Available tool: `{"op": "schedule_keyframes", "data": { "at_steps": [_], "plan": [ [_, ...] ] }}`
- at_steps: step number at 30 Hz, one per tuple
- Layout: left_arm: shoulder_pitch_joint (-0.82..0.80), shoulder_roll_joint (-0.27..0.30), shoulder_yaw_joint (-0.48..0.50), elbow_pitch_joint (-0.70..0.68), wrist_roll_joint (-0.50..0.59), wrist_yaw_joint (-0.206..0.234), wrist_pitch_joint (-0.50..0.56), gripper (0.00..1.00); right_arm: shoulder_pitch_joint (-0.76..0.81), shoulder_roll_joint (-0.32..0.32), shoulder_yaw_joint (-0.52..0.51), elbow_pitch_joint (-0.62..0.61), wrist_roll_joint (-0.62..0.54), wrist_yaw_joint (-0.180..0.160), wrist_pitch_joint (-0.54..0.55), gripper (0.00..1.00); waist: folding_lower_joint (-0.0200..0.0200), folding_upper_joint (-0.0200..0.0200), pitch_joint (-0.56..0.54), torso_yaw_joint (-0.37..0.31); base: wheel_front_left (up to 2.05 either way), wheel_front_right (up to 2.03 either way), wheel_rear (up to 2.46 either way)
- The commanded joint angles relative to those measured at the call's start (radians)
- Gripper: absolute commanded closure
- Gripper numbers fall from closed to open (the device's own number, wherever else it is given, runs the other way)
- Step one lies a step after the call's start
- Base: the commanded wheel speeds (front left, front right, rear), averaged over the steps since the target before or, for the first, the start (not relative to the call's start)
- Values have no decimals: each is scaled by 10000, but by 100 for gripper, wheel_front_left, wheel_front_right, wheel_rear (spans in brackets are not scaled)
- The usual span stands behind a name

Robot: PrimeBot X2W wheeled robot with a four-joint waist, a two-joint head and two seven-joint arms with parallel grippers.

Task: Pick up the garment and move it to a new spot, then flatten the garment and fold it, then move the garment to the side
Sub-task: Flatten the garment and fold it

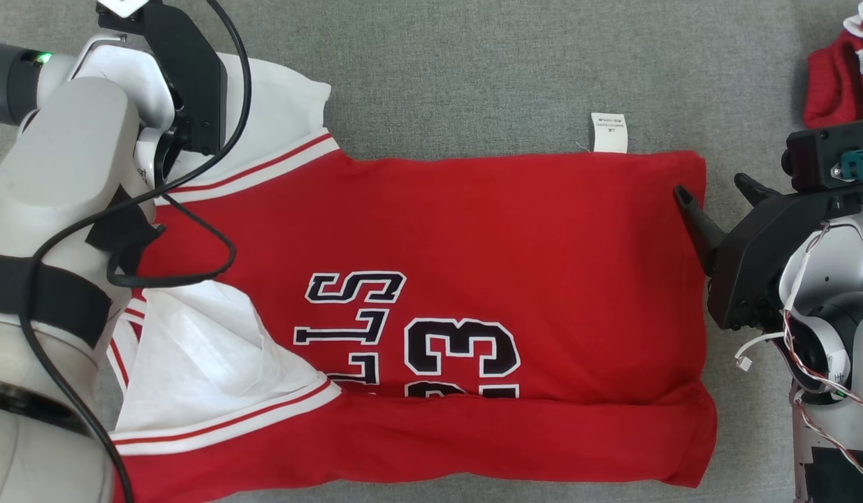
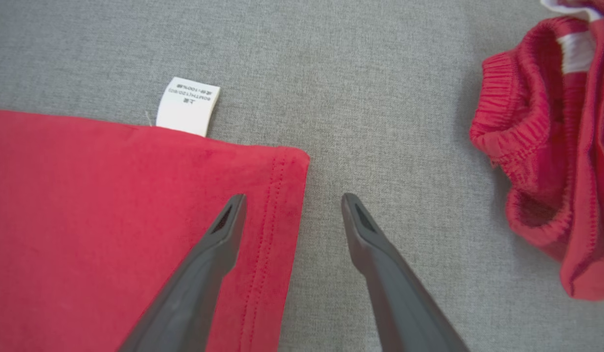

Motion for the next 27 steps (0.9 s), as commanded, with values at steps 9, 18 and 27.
{"op": "schedule_keyframes", "data": {
  "at_steps": [9,18,27],
  "plan": [
    [382,-570,-135,217,-284,-69,-41,100,365,-26,-156,-733,197,-2,357,0,0,-1,-229,492,0,0,0],
    [548,-817,-192,279,-459,-126,-258,100,396,-31,-495,-905,-124,-2,224,0,0,-1,-434,668,0,0,0],
    [431,-990,-360,194,-589,-222,-401,100,-400,-26,-997,258,-673,-2,670,44,0,-1,-223,895,0,0,0]
  ]
}}
